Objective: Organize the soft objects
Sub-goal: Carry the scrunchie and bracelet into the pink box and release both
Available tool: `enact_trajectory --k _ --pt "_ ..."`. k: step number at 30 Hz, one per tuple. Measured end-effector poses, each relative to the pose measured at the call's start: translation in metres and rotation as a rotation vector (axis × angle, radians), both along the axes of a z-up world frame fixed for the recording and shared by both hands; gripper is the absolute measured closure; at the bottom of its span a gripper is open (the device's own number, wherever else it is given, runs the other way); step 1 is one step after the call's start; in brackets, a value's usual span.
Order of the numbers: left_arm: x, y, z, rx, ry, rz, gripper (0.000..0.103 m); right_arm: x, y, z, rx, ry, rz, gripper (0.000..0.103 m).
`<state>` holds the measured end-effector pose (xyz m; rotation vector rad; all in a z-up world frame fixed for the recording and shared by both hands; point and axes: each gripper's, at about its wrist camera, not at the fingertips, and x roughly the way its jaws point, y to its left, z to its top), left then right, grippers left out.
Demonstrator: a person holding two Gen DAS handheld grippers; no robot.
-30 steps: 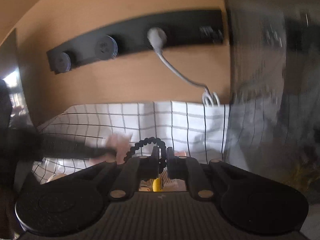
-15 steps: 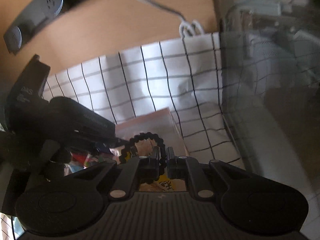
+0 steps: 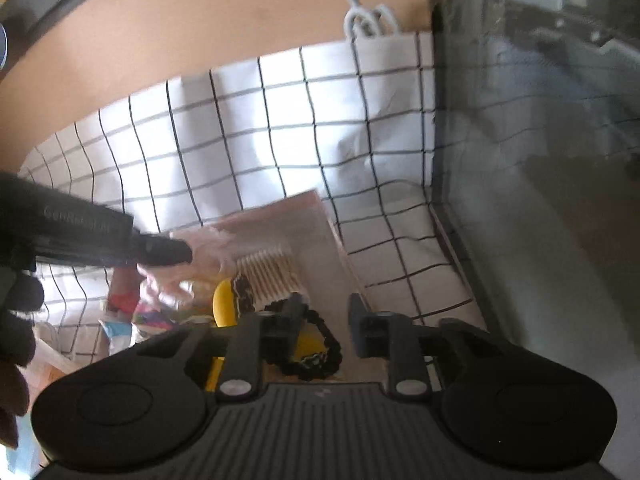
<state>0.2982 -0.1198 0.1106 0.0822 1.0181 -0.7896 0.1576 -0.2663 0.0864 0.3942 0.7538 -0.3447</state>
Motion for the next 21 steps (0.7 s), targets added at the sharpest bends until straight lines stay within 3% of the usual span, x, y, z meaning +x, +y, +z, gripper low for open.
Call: enact_trajectory --k 2,5,9,13,16,21 --pt "-0.003 0.004 0.005 -0.016 0.005 0.001 0.083 -0.005 0.000 0.005 0.005 -0.012 -0.006 0.068" --pt "-0.009 0.015 0.014 -0.065 -0.008 0.013 0.083 -0.015 0.007 0.013 -0.027 -0.033 -0.001 0.052" --pt "-0.020 0.041 0.030 -0.208 -0.066 0.047 0.083 -0.033 0.024 0.022 -0.070 -0.059 0.053 0.047" --pt "-0.036 0.063 0.041 -0.226 -0.074 0.077 0.083 -0.046 0.041 0.025 -0.112 -0.047 0.084 0.045" --pt "-0.039 0.073 0.036 -0.221 -0.003 0.095 0.083 -0.050 0.048 0.028 -0.130 -0.037 0.073 0.044" --pt "-0.033 0.056 0.008 -0.323 0.163 0.140 0.083 -0.058 0.065 0.037 -0.158 -0.041 0.114 0.043"
